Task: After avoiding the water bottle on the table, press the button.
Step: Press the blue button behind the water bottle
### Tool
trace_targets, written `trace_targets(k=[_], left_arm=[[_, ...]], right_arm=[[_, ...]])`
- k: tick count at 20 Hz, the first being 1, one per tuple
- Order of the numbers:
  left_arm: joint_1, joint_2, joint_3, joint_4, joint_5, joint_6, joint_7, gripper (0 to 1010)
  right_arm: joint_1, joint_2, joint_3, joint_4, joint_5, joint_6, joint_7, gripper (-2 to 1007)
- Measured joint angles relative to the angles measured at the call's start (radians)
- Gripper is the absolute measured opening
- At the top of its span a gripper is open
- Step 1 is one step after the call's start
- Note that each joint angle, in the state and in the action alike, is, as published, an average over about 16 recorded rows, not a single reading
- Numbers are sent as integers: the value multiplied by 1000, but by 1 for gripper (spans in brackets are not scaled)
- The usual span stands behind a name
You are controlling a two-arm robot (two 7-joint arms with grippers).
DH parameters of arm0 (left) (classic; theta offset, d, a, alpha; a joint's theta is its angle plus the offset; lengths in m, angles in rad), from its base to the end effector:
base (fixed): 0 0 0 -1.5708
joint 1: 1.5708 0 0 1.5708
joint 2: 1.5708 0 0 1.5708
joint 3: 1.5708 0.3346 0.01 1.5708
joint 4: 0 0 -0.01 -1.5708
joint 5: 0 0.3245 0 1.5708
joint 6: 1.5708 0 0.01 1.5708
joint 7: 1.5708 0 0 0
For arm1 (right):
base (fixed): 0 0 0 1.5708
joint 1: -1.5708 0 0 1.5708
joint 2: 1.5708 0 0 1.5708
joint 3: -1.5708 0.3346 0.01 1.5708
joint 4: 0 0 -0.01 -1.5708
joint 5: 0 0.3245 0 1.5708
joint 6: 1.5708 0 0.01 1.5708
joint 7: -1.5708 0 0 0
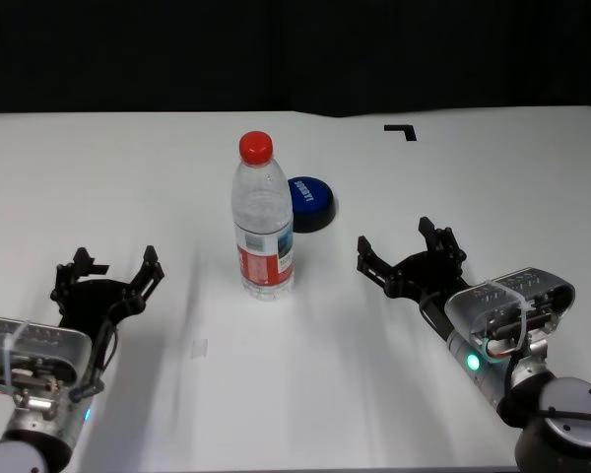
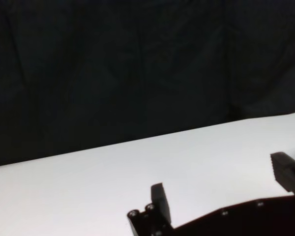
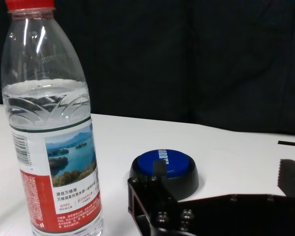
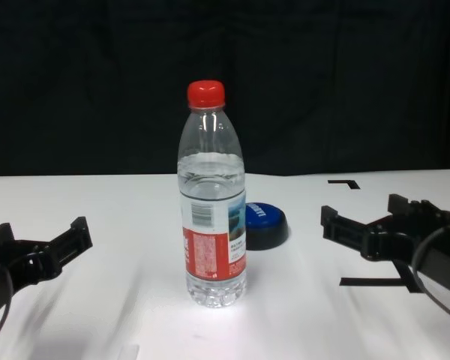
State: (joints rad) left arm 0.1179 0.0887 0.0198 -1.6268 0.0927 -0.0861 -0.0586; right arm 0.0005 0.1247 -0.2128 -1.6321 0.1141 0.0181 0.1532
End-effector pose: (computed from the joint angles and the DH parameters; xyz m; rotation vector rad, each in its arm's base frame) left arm 0.3038 0.0219 -0.3626 0.1235 -0.1532 1.4698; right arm 0.3369 0.0319 -0.3306 0.0074 -0.0185 -1.1991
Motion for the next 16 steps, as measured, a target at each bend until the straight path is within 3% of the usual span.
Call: trace_targets(k=[7, 16], left_arm=[[-1, 2, 0, 1, -3, -10, -3, 1003], [12, 20, -1, -17, -5, -48, -14, 1003]], right_arm=[[0, 0, 0, 0, 0, 0, 0, 1003], [0, 0, 0, 0, 0, 0, 0, 1003]])
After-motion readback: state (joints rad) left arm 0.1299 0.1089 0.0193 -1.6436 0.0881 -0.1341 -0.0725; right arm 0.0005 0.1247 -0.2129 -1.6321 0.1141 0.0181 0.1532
